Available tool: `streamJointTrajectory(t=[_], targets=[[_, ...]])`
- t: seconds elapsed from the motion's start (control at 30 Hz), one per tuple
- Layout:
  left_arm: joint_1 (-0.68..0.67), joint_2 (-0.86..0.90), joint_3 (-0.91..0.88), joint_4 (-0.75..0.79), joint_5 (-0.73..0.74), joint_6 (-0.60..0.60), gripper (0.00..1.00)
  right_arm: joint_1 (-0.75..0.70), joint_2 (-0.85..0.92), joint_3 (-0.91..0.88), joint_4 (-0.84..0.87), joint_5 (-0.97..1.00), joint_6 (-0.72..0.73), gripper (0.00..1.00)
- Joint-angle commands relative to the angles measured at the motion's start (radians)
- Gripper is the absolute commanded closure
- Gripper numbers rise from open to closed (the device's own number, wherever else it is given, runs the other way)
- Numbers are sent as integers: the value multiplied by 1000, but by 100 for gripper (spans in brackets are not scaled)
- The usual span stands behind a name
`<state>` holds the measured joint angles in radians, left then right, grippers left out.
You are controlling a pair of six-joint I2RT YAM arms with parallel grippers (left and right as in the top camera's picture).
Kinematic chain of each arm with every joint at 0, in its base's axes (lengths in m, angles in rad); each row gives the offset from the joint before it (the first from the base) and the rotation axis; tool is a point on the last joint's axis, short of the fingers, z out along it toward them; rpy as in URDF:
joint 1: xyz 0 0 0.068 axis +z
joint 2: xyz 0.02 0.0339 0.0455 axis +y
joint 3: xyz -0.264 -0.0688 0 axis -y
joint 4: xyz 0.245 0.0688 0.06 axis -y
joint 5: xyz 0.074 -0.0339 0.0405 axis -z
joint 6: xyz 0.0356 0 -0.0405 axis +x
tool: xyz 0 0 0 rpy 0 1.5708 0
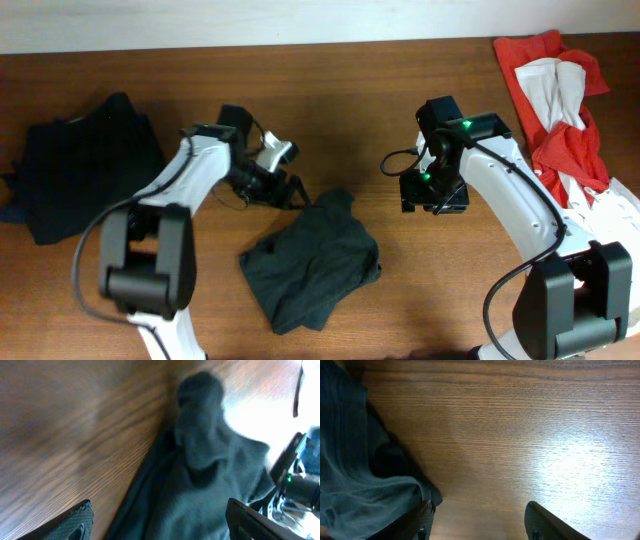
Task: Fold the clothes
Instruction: 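Carry the folded bundle left with the left gripper onto the dark pile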
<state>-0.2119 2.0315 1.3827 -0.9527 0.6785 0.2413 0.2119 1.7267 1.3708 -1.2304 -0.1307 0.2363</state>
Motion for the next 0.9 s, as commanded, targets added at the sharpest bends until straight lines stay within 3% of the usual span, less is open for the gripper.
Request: streamJointTrajectory(t=[0.0,0.1,0.17,0.23,0.33,0.53,0.67,0.87], targets=[[-55,114,-5,-31,62,45,16,-4,-21,14,-4,12,4,37],[-120,173,-9,-88,58,51,19,-4,-21,14,-4,24,5,37],[-158,179,-10,-110,55,72,31,-4,-21,14,-5,38,4,37],[-185,178,-10,-110,29,71,53,-4,-21,14,-9,39,4,37],[-190,178,-8,-110,-13,70,97,-4,-21,14,-11,39,4,37],[-110,160,66,-142,-117,36,100,-11,-21,14,-27,88,4,37],[57,81,211,-180,-199,-10,100,-58,-21,14,-40,102,4,37],[301,-58,348,-197,-208,-35,100,-130,-21,14,-46,102,3,37]])
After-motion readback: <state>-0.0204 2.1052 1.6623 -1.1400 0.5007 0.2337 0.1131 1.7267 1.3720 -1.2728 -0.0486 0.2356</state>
